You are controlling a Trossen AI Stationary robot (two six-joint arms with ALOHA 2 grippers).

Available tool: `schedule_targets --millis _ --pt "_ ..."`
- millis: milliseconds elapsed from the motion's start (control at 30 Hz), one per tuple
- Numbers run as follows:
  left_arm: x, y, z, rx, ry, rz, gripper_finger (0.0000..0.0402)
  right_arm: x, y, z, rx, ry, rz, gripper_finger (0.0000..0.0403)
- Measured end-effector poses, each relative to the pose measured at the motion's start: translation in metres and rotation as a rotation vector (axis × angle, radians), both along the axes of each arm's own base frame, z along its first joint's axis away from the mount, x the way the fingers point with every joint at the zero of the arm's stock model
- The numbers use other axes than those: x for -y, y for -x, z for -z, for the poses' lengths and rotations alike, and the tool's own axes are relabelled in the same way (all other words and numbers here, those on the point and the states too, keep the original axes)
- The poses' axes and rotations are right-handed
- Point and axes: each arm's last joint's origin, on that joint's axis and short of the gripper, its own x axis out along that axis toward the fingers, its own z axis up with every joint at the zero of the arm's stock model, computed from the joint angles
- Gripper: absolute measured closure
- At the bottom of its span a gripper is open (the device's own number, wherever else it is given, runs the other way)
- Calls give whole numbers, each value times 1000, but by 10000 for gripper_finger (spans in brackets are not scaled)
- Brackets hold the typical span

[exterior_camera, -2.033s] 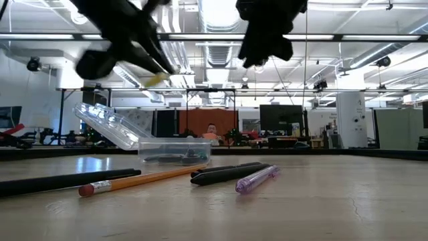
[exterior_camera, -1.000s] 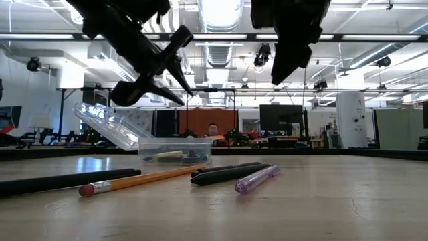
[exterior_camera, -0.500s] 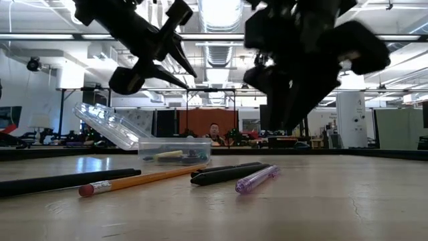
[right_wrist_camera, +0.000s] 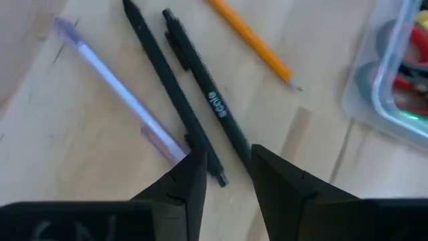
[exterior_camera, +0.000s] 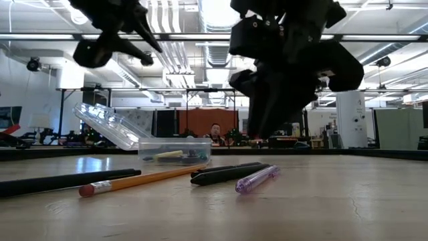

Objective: Pick & place school supplies into a supply box
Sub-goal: Put the black pen into the transparent supply box

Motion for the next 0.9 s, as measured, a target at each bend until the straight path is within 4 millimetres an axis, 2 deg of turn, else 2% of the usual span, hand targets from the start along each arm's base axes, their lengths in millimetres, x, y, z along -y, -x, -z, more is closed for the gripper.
schedule_targets --millis 167,300,433,667,900 --pt "-5 19 -17 70 -29 -45 304 0 -4 9 -3 1 1 296" --pt "-7 27 -25 105 -25 -44 304 0 -5 12 -9 4 1 299" --pt "-7 29 -27 118 -22 -44 304 3 -10 17 9 6 -4 303" --pt "-7 29 -27 116 -19 -40 304 7 -20 40 -23 11 13 305" --pt "-7 29 -27 116 -17 -38 304 8 -23 45 -46 14 15 318"
